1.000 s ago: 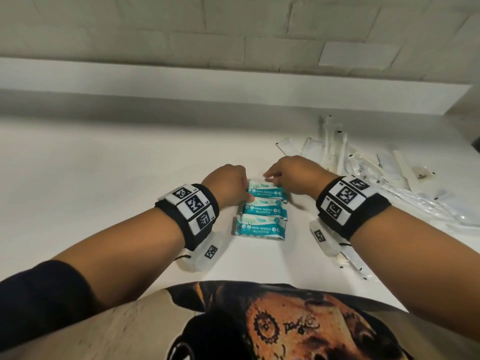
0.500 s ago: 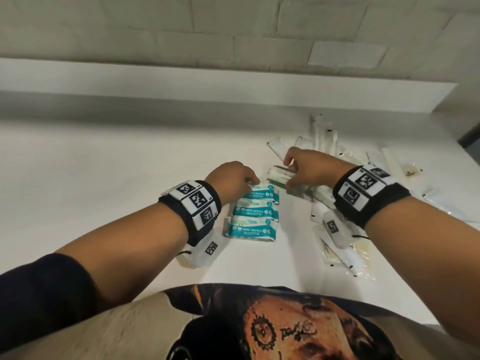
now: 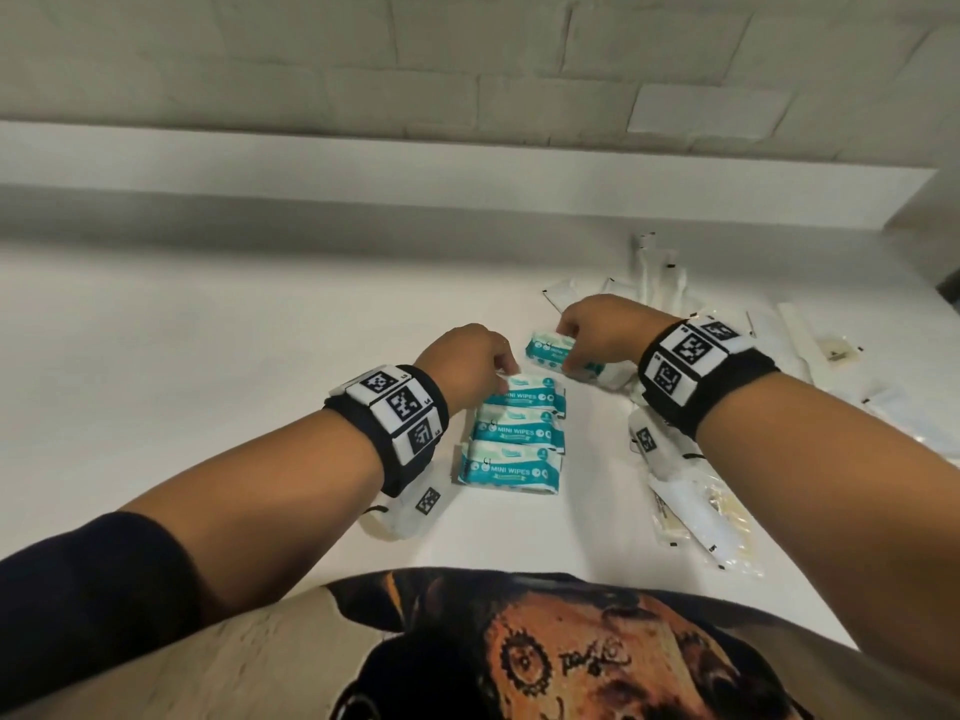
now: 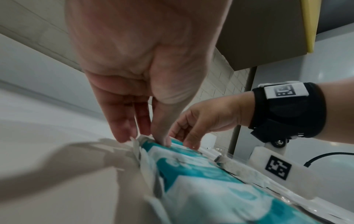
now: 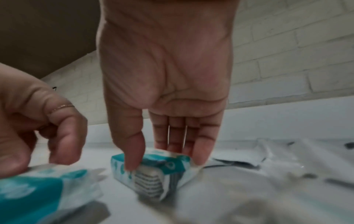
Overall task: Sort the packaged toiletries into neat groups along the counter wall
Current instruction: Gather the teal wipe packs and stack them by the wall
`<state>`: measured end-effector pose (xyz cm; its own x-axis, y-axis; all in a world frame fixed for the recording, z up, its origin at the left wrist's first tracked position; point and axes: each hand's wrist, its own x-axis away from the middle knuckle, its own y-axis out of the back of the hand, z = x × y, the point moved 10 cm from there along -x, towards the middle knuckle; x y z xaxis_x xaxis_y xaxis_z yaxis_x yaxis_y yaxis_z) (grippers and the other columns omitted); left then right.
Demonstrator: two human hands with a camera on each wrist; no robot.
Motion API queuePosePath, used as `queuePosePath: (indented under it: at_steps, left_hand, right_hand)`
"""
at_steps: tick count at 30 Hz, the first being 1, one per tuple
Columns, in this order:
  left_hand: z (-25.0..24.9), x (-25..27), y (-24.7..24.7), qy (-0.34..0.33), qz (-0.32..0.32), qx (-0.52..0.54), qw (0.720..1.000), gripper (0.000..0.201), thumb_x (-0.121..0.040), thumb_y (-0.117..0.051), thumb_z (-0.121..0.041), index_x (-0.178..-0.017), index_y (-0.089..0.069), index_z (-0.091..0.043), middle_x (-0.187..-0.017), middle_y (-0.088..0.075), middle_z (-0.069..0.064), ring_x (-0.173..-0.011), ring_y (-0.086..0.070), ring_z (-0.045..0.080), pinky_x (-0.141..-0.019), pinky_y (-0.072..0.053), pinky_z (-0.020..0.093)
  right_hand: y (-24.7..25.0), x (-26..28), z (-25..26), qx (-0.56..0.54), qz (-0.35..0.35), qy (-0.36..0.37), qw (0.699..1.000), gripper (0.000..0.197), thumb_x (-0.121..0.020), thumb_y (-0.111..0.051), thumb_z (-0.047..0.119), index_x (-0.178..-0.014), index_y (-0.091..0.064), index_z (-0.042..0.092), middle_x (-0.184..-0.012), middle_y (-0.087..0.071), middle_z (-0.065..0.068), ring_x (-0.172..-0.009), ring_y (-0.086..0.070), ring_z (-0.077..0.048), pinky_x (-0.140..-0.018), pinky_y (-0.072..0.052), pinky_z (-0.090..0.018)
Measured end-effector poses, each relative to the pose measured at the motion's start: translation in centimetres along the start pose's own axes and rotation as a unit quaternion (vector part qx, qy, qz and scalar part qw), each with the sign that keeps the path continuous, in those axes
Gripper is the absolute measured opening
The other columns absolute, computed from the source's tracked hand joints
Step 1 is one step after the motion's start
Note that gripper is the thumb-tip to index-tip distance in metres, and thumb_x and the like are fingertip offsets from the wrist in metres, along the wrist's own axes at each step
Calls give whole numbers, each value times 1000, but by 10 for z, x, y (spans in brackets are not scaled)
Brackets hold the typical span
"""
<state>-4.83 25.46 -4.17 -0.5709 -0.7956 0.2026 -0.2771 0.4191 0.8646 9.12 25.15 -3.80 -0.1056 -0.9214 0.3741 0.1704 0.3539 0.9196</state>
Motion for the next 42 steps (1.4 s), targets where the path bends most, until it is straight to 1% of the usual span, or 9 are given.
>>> queuePosePath:
  at_steps: [7,12,16,18,22,28,35,38,42]
  left_hand:
    - [3,4,12,11,-49,-24,998,44,-75,-79,-29,-115,-61,-25,-116,-53,1,-103,-56,20,-88,-51,34]
    - [-4,1,8,-6,-19,-29,999,40,-84,-71,-31,-122,-61,-23,-119,-52,1,-108,-55,19,-89,-46,29]
    - [-20,-3,1,-48,10,-71,996,38,-85,-69,-28,-123,-64,-22,-121,-56,1,-111,-54,20,-93,-43,30]
    - [-26,-5,-1,-61,13,-88,994,37,-85,-70,-25,-122,-65,-21,-123,-58,1,-112,-54,20,-93,-42,29]
    - [-29,-6,-1,-61,8,-94,994,36,-85,-70,-23,-121,-66,-20,-124,-60,1,-112,-55,21,-94,-42,30]
    - [-28,-7,-3,-51,12,-97,994,37,-85,-71,-24,-122,-66,-20,-125,-60,1,-113,-56,22,-95,-43,30]
    - [-26,-9,-6,-52,18,-100,993,37,-86,-70,-24,-123,-65,-20,-125,-59,2,-113,-55,22,-94,-41,29]
    - [-26,-9,-5,-53,18,-98,994,37,-86,-70,-24,-122,-65,-20,-125,-58,1,-113,-55,22,-93,-41,29]
    - [-26,-9,-5,-58,21,-96,994,36,-86,-69,-24,-122,-66,-20,-124,-59,2,-112,-55,22,-94,-43,30]
  right_hand:
    - [6,-3,39,-22,5,84,996,32,-89,-63,15,-121,-65,21,-122,-65,5,-104,-58,-11,-84,-42,-23]
    - [49,27,-26,-75,-75,8,994,29,-90,-60,15,-119,-65,20,-121,-65,-1,-107,-59,-17,-91,-44,-29]
    - [2,57,-79,36,95,-95,990,64,-62,-83,48,-113,-50,28,-110,-57,7,-95,-57,-19,-81,-48,-35]
    - [-24,64,-84,64,122,-95,986,78,-57,-86,42,-119,-40,29,-104,-51,7,-89,-57,-18,-77,-51,-36]
    - [-18,59,-74,5,39,-69,997,68,-65,-77,14,-119,-38,23,-92,-52,5,-77,-57,-16,-62,-49,-32]
    - [-24,47,-35,-274,119,-9,954,22,-87,-66,13,-109,-65,12,-103,-70,-10,-87,-68,-24,-77,-57,-32]
    - [5,25,-66,-166,-47,-70,982,22,-92,-57,13,-108,-72,13,-97,-69,0,-77,-63,-15,-74,-55,-29]
    - [-5,26,-54,-95,-10,-66,993,42,-80,-72,37,-117,-61,20,-108,-59,6,-94,-56,-15,-79,-48,-29]
    - [-4,20,-40,-35,-3,-61,998,52,-71,-75,16,-120,-59,17,-106,-63,0,-89,-60,-17,-79,-56,-34]
